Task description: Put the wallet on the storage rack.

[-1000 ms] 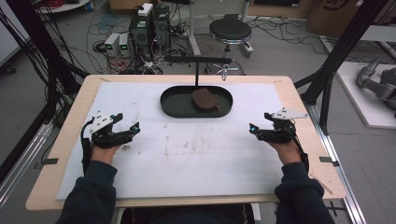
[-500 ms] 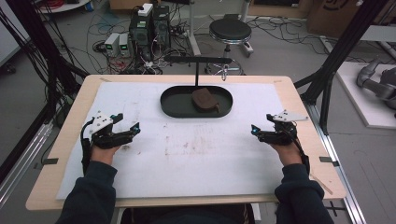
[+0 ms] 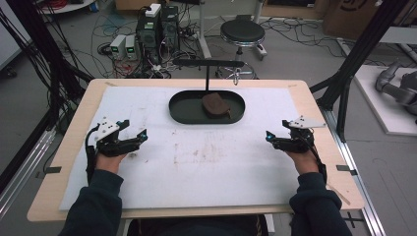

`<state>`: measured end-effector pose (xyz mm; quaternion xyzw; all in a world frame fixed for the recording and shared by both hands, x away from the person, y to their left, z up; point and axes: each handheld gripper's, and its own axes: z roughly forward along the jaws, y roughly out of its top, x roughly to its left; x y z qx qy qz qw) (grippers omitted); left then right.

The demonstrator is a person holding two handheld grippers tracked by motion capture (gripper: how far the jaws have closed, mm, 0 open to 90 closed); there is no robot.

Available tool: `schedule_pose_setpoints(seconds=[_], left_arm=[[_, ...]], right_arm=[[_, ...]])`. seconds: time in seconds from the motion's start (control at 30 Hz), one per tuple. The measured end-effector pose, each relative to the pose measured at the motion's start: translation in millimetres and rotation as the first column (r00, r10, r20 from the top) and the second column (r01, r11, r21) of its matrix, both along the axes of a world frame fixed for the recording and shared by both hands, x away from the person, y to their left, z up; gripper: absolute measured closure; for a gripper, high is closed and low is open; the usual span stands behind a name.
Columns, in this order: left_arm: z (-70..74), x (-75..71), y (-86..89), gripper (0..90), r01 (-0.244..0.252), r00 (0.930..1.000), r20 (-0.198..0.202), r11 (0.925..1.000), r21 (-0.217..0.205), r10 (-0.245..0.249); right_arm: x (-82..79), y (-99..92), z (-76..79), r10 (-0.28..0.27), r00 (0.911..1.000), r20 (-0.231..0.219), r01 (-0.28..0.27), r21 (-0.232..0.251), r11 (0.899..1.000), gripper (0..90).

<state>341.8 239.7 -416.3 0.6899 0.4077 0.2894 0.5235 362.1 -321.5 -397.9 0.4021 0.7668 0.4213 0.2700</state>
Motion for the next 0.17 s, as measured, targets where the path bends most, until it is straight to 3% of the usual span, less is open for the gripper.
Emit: schedule_pose_setpoints(seconds=[0.17], left_arm=[[-0.5, 0.8, 0.5, 21.2, -0.001, 1.0000, -0.002, 1.0000, 0.007, 0.001]], right_arm=[[0.5, -0.6, -0.3, -0.001, 1.0000, 0.003, 0.001, -0.002, 1.000, 21.5]])
